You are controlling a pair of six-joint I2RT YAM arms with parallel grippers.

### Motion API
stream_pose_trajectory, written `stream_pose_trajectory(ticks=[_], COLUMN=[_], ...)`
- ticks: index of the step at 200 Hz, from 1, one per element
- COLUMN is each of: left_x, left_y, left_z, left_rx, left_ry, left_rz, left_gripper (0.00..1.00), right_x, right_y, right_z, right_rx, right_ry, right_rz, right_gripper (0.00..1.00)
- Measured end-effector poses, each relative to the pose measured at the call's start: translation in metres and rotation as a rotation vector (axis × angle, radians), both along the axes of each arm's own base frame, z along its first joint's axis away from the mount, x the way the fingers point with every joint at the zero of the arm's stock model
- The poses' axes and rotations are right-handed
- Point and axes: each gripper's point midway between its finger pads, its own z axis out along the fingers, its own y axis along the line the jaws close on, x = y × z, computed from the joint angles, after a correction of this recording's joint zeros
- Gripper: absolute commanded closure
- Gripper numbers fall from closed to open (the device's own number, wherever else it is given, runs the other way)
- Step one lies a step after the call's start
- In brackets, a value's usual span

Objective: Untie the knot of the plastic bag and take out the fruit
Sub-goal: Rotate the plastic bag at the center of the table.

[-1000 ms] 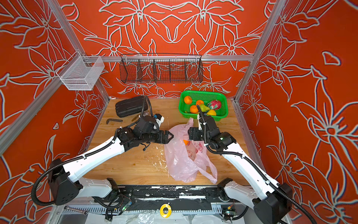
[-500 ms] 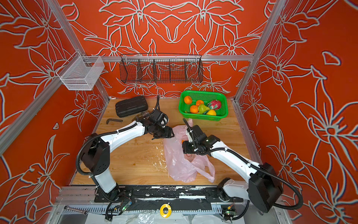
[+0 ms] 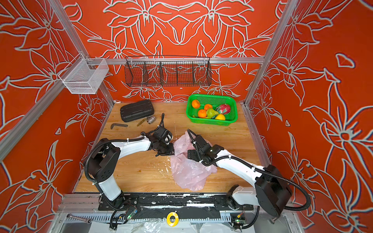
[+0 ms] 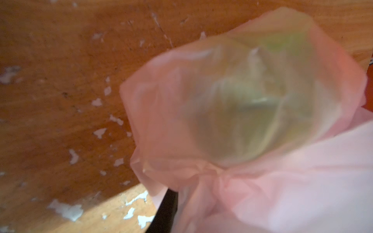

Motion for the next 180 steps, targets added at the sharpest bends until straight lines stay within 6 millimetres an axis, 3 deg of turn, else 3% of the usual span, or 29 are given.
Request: stream_pose_trajectory(ticks=[23,51,92,114,149,164,180], left_x=[-0.01,-0.022,-0.047,-0.059,-0.063,-0.064,-0.063], left_y=[0.001,-0.001,-0.011,-0.014,-0.009,-0.003,0.002], left_z=[0.006,0.012,-0.001,-0.007,-0.006,0.001,0.015], left_rx=[-0.023,-0.053,-0.053,-0.051,-0.05,-0.041,-0.032], left_ry=[-0.025,-0.056,-0.049,-0.051,-0.072,-0.097,-0.139], left_rz=[-0.005,-0.013,-0.047,-0.063,-0.046,-0.042,-0.037], left_gripper=[0.74,0.68,0.64,0.61,0.41,0.26,0.18], right_x=[0.019,0.039,0.063,0.071,0.087,0.091,0.092], right_y=[0.0,0.01,0.018,0.02,0.025,0.028,0.031], right_z=[0.0,-0.013,-0.02,-0.022,-0.027,-0.027,-0.028], right_rx=[0.001,0.005,0.019,0.038,0.067,0.083,0.095], right_ry=[-0.058,-0.089,-0.177,-0.232,-0.268,-0.275,-0.272], right_rz=[-0.057,-0.077,-0.104,-0.102,-0.098,-0.089,-0.076], right_gripper=[0.13,0.12,0.1,0.13,0.2,0.19,0.19])
